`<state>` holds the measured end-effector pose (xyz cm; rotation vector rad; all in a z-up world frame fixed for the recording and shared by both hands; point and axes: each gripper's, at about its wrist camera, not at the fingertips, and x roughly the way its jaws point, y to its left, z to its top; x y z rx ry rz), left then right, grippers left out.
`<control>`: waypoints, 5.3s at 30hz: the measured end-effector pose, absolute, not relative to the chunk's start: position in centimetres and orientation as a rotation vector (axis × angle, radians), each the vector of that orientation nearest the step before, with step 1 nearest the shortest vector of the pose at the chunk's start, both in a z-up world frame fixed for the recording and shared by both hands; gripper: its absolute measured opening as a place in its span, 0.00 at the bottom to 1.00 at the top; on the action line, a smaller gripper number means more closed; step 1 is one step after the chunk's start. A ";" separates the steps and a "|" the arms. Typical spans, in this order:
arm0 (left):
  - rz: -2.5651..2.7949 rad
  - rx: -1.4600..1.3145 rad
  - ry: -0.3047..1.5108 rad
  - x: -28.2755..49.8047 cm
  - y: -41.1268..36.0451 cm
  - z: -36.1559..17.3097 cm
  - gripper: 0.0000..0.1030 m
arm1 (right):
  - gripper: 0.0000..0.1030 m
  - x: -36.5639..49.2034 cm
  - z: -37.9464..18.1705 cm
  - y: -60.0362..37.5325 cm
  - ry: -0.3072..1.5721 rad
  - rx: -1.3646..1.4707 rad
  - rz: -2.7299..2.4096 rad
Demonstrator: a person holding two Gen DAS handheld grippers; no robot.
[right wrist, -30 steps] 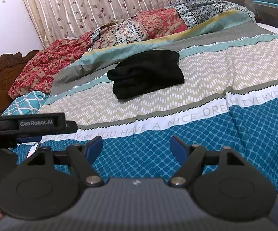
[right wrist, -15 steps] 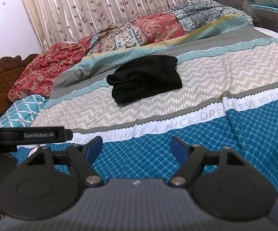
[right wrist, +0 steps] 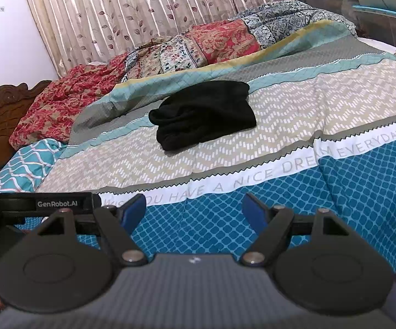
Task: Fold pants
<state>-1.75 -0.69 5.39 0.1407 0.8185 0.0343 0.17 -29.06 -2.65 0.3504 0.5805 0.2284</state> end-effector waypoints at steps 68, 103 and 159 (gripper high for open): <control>0.076 0.201 0.874 -2.1 -0.8 5.1 1.00 | 0.77 -0.2 -2.1 -29.1 0.552 0.364 0.218; 0.162 0.206 0.789 -2.3 -0.2 6.2 1.00 | 0.77 -0.1 -1.9 -29.1 0.559 0.361 0.231; 0.143 0.223 0.972 -1.7 0.1 1.9 1.00 | 0.77 0.0 -3.0 -29.1 0.602 0.378 0.230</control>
